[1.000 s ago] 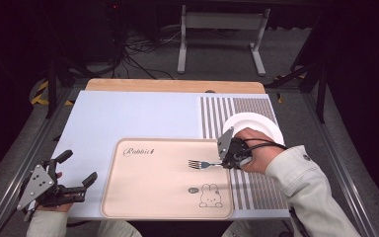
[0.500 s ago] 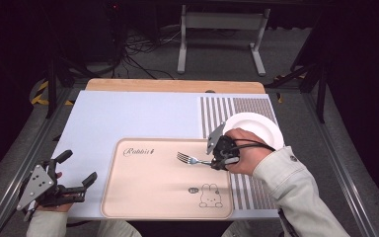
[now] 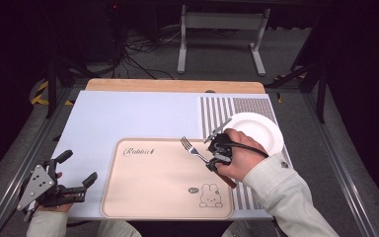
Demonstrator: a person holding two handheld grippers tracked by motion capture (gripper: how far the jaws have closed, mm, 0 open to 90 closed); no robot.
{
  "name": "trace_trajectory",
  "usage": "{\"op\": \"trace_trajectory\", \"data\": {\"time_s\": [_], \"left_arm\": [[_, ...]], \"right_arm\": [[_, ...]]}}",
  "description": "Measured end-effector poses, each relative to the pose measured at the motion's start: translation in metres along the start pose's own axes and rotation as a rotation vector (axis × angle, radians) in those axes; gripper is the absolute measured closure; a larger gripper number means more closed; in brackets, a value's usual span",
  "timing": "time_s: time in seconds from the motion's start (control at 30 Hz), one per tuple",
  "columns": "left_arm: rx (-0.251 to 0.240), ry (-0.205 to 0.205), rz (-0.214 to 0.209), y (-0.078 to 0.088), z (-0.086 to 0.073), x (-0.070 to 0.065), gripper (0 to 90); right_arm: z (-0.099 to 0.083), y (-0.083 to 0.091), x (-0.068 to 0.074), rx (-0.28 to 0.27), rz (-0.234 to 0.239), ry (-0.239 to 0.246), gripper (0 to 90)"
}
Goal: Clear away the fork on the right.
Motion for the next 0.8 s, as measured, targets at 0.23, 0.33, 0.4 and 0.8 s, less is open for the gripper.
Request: {"op": "trace_trajectory", "data": {"time_s": [0.23,0.33,0.4,0.8], "left_arm": [[0.000,0.000,0.003,0.0001,0.0000,0.0000,0.4],[-0.001,-0.001,0.001,0.0000,0.0000,-0.0001,0.4],[-0.001,0.000,0.001,-0.0002,0.0000,-0.0003,0.4],[0.001,0.003,0.000,-0.0004,-0.0002,-0.0001,0.4]], "right_arm": [[-0.0009,-0.0014,0.0027,-0.012,-0.006,-0.180,78.7],[-0.0009,-0.0012,0.0036,-0.021,-0.015,-0.238,78.7],[-0.0011,-0.0011,0.0038,-0.020,-0.014,-0.255,78.6],[-0.0031,-0.0070,0.0029,-0.034,-0.077,-0.403,78.6]]}}
Point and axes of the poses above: each handheld gripper's, and its own axes: y roughly backward along the jaws, z roughly out of its top, x roughly to its left, the point moved 1 cm from there along -y, roughly forward along the jaws, and after that the axes turned 3 degrees about y, right-handed, at the moved point
